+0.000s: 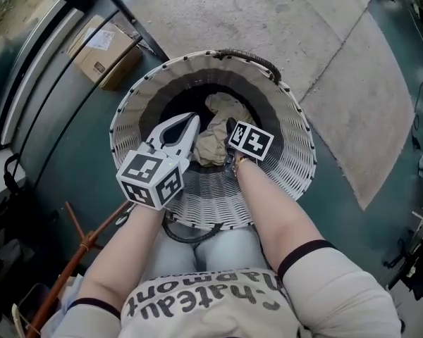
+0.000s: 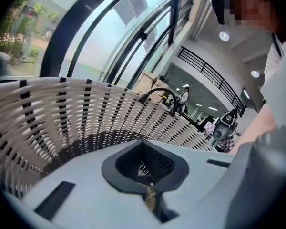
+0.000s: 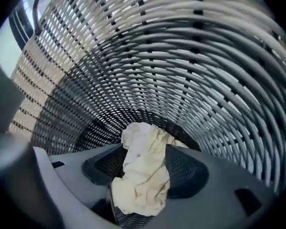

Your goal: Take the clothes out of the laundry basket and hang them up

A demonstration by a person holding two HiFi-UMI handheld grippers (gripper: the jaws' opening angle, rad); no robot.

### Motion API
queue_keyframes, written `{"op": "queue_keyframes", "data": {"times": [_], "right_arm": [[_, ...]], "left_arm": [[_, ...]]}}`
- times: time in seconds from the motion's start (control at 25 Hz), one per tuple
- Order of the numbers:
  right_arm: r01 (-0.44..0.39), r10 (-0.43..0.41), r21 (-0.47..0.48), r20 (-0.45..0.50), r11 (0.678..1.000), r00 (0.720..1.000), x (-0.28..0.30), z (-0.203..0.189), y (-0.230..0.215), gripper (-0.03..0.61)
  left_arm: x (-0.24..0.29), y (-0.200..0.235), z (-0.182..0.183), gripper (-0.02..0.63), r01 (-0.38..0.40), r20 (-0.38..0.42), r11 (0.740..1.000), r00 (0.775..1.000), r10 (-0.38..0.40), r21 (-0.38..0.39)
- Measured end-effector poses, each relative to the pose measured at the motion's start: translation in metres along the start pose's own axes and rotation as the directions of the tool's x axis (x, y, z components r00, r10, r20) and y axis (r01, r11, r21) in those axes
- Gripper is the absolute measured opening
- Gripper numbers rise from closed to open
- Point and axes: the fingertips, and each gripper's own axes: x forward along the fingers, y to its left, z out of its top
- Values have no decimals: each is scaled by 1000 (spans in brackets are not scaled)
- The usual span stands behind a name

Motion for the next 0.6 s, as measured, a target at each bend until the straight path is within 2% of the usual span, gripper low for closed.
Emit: {"op": "queue_keyframes", "data": {"times": [0.12,0.32,0.48,0.52,0.56,0.6], "right_arm": [[51,-52,-49,-22,997,998,13,-6,-16,278],[16,-24,-171,-46,985,999,28,-10,-14,278],[17,-26,-181,-45,983,999,39,-13,-17,271],[33,-42,-186,-42,982,998,41,-12,-21,231],[52,-60,-190,-38,980,997,41,-11,-24,148],[67,-75,-190,-37,980,997,40,-10,-26,94]], "left_arm": [[0,0,-2,9,18,-1,1000,1000,-18,-7],[-2,3,-2,9,19,24,1000,1000,-19,-3],[-3,3,-7,9,38,19,999,999,-38,-13],[-3,3,-7,9,41,18,999,999,-41,-9],[-4,4,-7,9,40,20,999,999,-40,-6],[-5,4,-6,9,37,27,999,999,-36,-6]]}}
